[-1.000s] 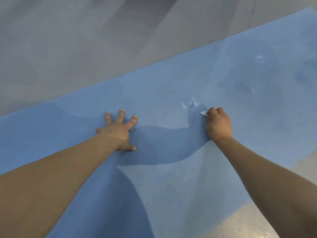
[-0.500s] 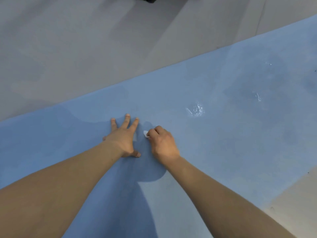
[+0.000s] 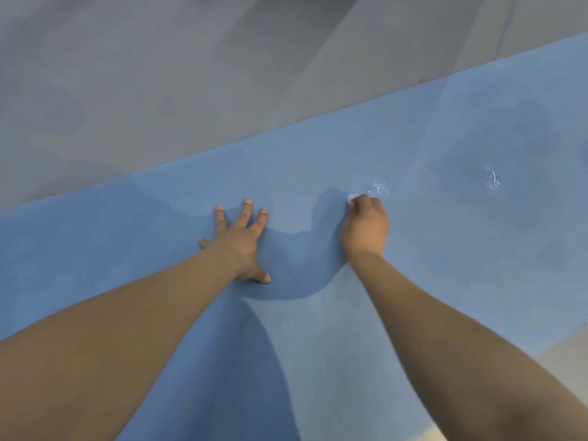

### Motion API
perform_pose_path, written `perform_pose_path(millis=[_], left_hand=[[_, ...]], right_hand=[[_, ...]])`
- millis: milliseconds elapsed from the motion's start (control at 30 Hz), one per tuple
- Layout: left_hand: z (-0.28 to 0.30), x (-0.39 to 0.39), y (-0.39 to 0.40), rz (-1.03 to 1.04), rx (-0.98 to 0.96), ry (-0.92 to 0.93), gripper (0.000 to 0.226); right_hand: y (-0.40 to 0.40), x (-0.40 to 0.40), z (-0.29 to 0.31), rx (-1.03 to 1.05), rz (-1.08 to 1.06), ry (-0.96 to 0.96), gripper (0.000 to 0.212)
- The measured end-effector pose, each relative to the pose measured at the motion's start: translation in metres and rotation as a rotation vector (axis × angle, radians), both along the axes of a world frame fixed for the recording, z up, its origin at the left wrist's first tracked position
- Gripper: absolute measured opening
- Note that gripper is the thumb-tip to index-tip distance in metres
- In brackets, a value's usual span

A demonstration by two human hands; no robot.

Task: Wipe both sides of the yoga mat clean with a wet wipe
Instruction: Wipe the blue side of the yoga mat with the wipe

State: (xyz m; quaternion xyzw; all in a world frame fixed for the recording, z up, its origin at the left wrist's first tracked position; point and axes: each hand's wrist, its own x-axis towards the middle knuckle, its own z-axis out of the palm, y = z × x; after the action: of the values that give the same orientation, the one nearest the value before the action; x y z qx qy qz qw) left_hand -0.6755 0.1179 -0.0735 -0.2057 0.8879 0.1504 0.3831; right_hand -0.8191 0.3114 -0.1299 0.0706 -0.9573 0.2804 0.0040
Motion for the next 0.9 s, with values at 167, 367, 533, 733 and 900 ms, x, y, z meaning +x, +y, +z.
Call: perform_pose_path(millis=[167,367,533,733,900], left_hand=[[-0.005,0.000,-0.002,0.000,0.011,0.017,0.141],[-0.008,0.000,-0.001,-0.018,-0.034,0.025,0.141],[0.004,0.001,0.017,0.094,-0.113,0.034,0.130],[-0.001,0.030,0.019,0.201,-0.048,0.048,0.105],[0.019,0.025,0.019,0.035,-0.064,-0.060,0.099]], right_hand=[[-0.059,0.077,0.001,-0.069,0.328,0.024,0.012],[-0.051,0.070,0.016,0.110,0.566,-0.036,0.020],[-0.069,0.065,0.055,0.464,0.715,-0.211,0.035],[-0.079,0.053,0.062,0.505,0.635,-0.358,0.029],[-0.071,0.055,0.052,0.391,0.641,-0.398,0.025]])
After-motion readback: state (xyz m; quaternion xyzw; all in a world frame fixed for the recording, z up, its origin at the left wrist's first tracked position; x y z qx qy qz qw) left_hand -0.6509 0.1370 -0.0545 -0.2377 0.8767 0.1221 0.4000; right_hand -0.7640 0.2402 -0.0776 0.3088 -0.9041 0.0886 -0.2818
